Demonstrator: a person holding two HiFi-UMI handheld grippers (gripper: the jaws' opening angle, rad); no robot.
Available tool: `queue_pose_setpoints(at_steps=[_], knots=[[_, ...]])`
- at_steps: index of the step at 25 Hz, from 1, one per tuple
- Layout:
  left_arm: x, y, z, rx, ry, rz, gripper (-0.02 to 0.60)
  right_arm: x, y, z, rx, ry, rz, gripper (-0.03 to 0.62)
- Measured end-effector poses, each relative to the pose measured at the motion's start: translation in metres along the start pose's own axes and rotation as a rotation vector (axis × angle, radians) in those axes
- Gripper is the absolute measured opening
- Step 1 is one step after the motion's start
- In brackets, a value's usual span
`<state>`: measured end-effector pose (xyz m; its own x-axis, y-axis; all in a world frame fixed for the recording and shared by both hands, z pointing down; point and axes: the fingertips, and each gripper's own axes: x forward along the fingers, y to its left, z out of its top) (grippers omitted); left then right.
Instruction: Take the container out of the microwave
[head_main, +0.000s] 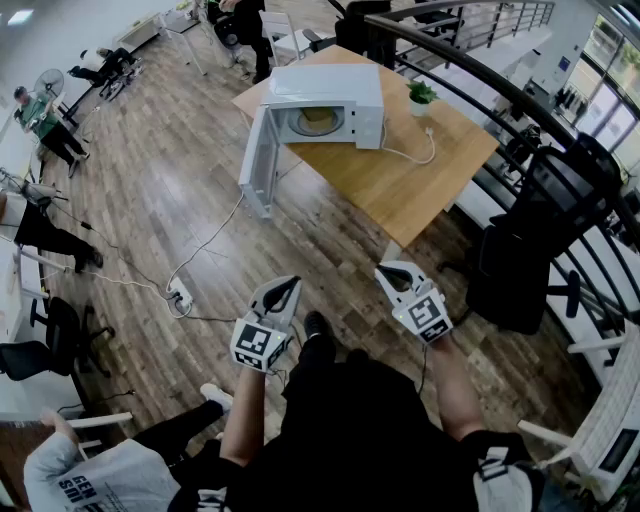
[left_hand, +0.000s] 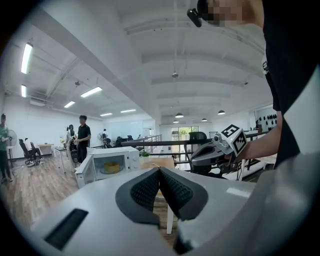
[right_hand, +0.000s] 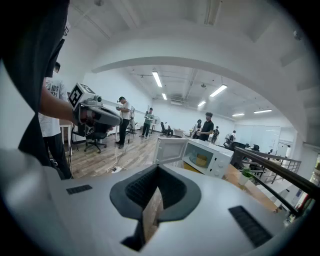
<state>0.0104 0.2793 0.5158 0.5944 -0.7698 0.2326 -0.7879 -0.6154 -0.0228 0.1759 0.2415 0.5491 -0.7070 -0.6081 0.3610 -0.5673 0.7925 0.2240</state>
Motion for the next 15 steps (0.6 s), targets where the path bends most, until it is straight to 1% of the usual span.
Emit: queue_pose_setpoints(at_steps=[3, 7, 9, 15], knots=[[0.005, 0.005, 0.010, 0.018, -0.024, -0.002, 0.002, 0.004, -0.002, 0.000, -0.001, 0.001, -0.004, -0.004], [0.007, 0.012, 0.009, -0.002, -0.024, -0.002, 0.002, 0.007, -0.004, -0.002, 0.014, 0.010, -0.020, -0.005], [0.010, 0.016, 0.009, 0.003, -0.032, -0.004, 0.002, 0.009, -0.007, -0.005, 0.022, 0.013, -0.028, -0.003], [0.009, 0.031, 0.006, -0.005, -0.031, -0.001, 0.002, 0.020, -0.007, -0.002, 0.056, 0.003, -0.023, -0.003]])
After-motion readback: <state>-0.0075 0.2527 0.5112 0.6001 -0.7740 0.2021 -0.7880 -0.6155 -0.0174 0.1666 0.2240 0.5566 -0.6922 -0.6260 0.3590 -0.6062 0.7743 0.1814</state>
